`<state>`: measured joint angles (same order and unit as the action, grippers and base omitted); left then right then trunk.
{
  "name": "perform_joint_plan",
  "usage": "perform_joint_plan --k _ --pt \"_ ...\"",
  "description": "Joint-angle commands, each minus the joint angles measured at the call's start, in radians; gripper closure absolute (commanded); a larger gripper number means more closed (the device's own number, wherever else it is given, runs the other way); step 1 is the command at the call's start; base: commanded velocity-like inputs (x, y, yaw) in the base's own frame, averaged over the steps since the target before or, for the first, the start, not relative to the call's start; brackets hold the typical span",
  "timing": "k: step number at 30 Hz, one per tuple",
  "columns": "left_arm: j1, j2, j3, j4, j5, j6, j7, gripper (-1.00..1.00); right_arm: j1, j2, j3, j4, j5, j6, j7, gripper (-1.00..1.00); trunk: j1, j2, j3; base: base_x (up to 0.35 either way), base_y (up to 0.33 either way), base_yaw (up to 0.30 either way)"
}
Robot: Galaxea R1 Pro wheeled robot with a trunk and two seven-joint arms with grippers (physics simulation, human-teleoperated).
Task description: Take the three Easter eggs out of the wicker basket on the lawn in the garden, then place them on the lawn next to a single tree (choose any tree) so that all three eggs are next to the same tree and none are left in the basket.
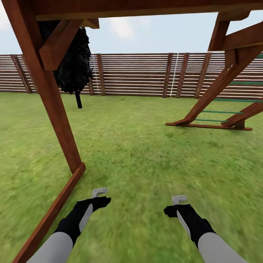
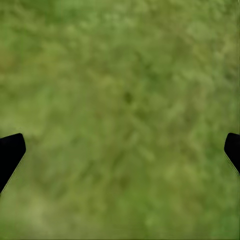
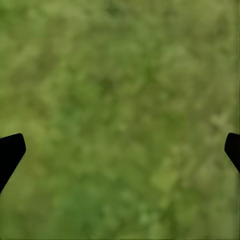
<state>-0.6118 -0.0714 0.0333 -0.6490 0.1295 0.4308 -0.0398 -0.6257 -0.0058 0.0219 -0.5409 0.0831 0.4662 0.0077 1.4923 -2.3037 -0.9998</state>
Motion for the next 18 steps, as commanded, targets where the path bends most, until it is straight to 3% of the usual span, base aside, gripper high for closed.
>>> perform_joint_plan --k 1,18 --pt "0.0 -0.001 0.004 -0.001 0.007 0.006 -0.002 -1.0 0.0 0.0 0.002 -0.002 0.009 0.006 0.001 -1.0 0.0 0.0 -0.001 0.315 0.0 0.0" --pt "0.0 -0.003 0.004 -0.001 0.007 0.006 -0.002 -1.0 0.0 0.003 0.004 -0.007 0.007 0.007 0.003 -1.0 0.0 0.0 -0.001 0.315 -0.064 0.0"
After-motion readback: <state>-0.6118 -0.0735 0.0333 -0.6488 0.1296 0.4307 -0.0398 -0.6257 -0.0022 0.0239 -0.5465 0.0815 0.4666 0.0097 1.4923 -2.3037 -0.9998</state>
